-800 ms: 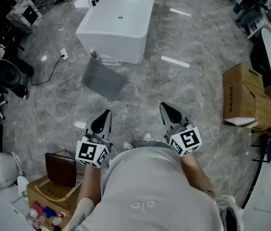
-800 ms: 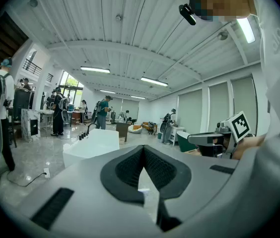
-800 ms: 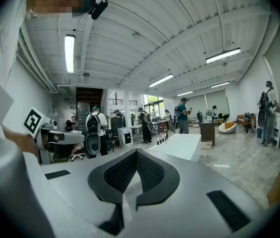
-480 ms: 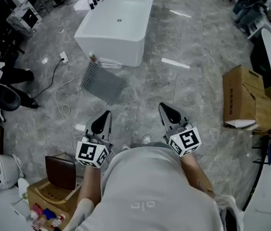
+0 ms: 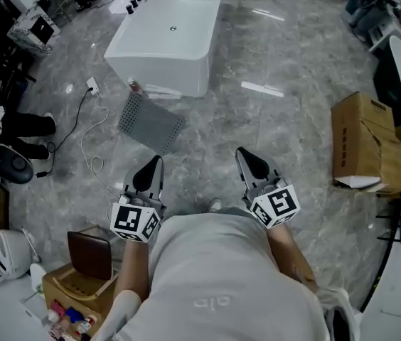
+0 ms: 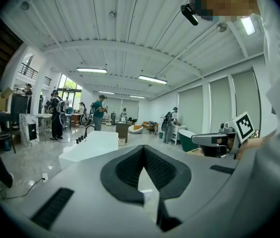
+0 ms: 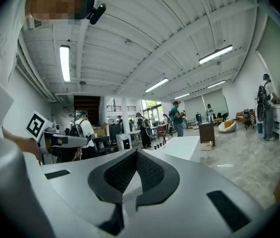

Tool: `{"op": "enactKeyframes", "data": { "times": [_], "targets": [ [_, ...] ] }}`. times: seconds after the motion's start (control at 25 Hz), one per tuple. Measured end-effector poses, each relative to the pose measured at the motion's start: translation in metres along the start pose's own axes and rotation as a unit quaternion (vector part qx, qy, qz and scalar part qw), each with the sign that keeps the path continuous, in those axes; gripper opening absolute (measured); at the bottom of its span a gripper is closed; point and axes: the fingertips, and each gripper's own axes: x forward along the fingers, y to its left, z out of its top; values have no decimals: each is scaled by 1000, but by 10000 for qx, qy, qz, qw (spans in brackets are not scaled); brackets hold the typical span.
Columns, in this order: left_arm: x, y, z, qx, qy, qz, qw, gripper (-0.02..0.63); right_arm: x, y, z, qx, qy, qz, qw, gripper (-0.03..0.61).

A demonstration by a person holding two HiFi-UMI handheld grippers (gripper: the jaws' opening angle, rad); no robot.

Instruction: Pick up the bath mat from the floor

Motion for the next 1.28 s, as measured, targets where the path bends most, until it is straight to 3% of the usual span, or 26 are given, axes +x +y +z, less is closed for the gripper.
{"op": "enactKeyframes", "data": {
  "times": [0.32,0.76,1.28],
  "targets": [
    [45,47,9,33,-78,-60,9999,15,39,-23,-13,95,134,-235,9996,26],
    [109,181,19,-133,52,-455,9989,15,168,-35,6,217,213,-732,9969,26],
    [136,320,1,-262,332,-819,9957,15,317,7,4,198,440,-806,9956,26]
  ]
}}
